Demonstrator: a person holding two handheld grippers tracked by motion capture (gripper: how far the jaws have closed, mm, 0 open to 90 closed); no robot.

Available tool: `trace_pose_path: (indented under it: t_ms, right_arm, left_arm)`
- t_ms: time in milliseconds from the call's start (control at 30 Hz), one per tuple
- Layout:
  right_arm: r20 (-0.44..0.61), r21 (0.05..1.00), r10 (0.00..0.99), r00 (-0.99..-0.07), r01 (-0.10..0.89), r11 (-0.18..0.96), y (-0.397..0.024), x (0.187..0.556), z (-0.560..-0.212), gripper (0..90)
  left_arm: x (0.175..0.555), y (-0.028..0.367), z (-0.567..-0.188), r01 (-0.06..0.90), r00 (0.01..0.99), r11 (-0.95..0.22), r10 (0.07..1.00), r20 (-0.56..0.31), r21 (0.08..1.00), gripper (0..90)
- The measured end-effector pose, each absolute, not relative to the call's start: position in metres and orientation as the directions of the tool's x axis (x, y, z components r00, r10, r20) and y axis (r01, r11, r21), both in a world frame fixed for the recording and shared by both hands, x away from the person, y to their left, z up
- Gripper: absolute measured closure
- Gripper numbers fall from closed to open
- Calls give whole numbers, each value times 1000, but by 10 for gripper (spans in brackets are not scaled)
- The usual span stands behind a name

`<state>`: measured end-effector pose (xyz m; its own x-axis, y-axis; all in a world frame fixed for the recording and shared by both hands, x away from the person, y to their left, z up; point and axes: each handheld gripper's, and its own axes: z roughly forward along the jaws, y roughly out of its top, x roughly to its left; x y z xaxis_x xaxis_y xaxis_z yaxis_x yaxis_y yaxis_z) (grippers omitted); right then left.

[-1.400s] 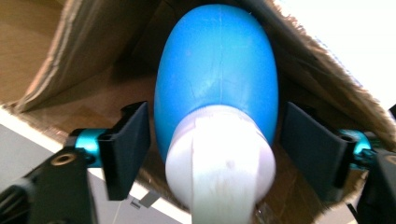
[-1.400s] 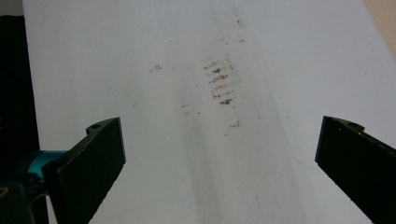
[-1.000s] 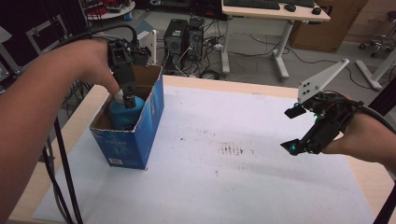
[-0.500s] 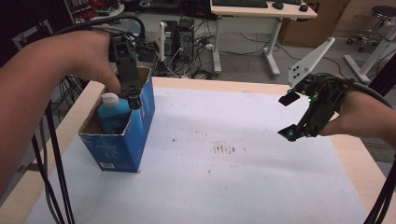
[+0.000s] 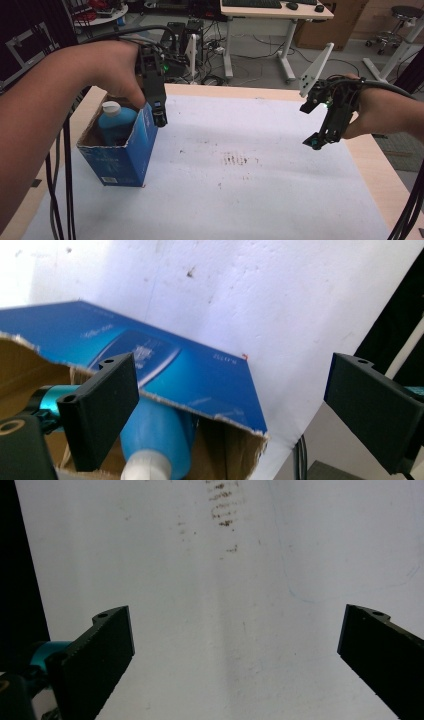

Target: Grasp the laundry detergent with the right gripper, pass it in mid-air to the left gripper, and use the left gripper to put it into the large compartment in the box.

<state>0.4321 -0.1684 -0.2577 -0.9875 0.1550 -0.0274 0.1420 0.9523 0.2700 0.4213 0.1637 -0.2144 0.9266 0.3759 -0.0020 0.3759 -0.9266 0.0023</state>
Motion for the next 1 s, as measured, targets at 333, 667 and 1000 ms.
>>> trace_pose_path:
  t_ms: [333,667,1000]
  right_arm:
    - [-29,185,135,-990,127,975,-168,440,-275,6]
    - [-26,144,134,-991,129,981,-172,450,-290,6]
    - [-21,123,135,-991,131,984,-176,458,-304,6]
  left_arm:
    - [421,148,-225,290,957,-957,289,-30,25,43]
    - [424,134,-241,242,969,-970,241,-46,23,17]
    - [429,118,-252,180,983,-983,178,-41,45,17]
